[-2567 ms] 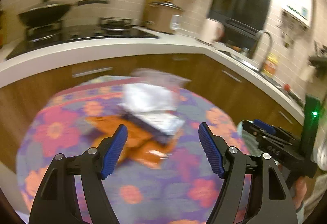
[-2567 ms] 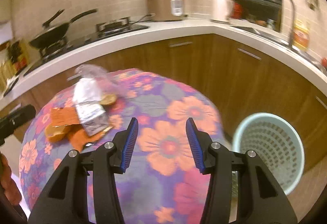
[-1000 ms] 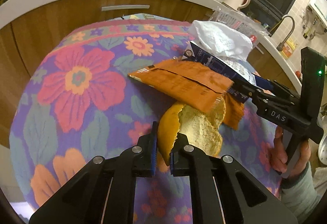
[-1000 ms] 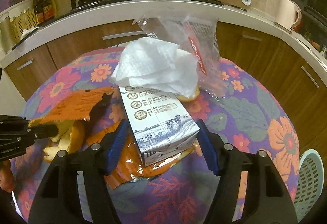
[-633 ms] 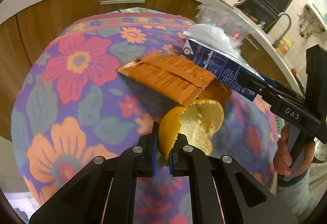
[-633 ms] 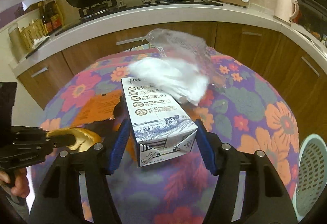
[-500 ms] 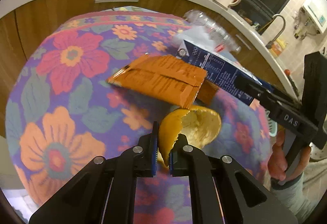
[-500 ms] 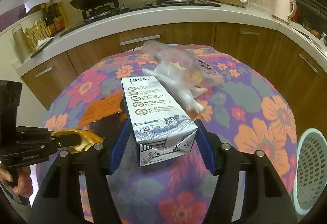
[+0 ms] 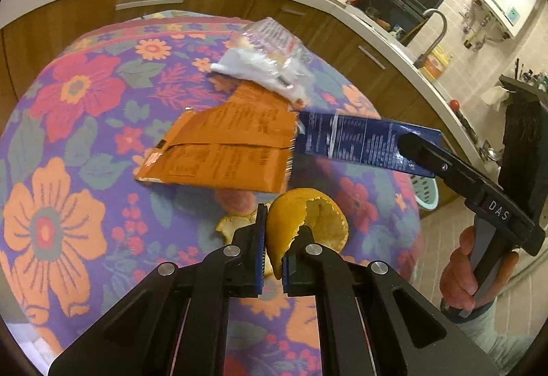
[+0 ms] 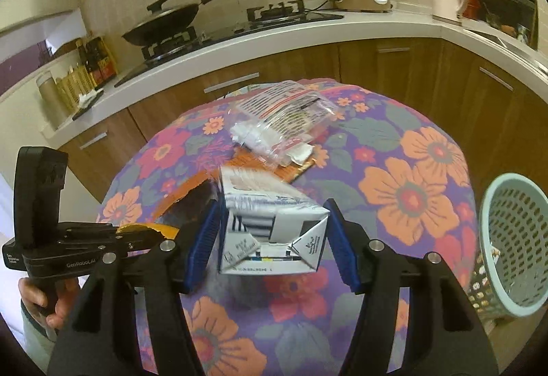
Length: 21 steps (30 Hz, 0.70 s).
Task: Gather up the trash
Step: 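Carry the peel and milk carton over the blue basket with both tools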
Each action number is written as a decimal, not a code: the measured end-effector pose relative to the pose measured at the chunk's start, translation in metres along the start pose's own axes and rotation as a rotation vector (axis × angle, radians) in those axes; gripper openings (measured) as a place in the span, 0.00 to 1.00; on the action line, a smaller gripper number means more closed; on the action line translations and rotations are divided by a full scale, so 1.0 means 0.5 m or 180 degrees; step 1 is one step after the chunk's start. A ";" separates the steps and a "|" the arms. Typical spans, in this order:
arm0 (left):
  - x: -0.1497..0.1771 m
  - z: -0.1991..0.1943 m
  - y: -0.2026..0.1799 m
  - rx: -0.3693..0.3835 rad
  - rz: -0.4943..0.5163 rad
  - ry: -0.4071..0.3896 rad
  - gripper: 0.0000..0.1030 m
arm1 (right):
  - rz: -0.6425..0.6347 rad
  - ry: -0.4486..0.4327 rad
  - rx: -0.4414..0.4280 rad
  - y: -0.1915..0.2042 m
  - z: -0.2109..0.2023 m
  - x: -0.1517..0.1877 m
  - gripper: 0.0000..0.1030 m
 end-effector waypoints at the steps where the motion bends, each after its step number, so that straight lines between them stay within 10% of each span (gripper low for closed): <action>1: 0.000 -0.002 -0.008 0.0007 0.0024 -0.0009 0.04 | 0.0011 -0.0013 0.0015 -0.003 -0.007 0.004 0.55; 21: -0.073 -0.006 -0.163 0.0113 0.0507 -0.0162 0.04 | 0.0433 -0.0491 0.0124 -0.134 -0.148 0.026 0.55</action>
Point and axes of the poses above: each gripper's, at about its wrist camera, not at the fingertips, and z roughly the way its jaws point, y to its left, x to its underside, the point moved 1 cm from there along z, roughly the way its jaws point, and after that the axes turned 11 degrees about y, right-handed, at the moved point
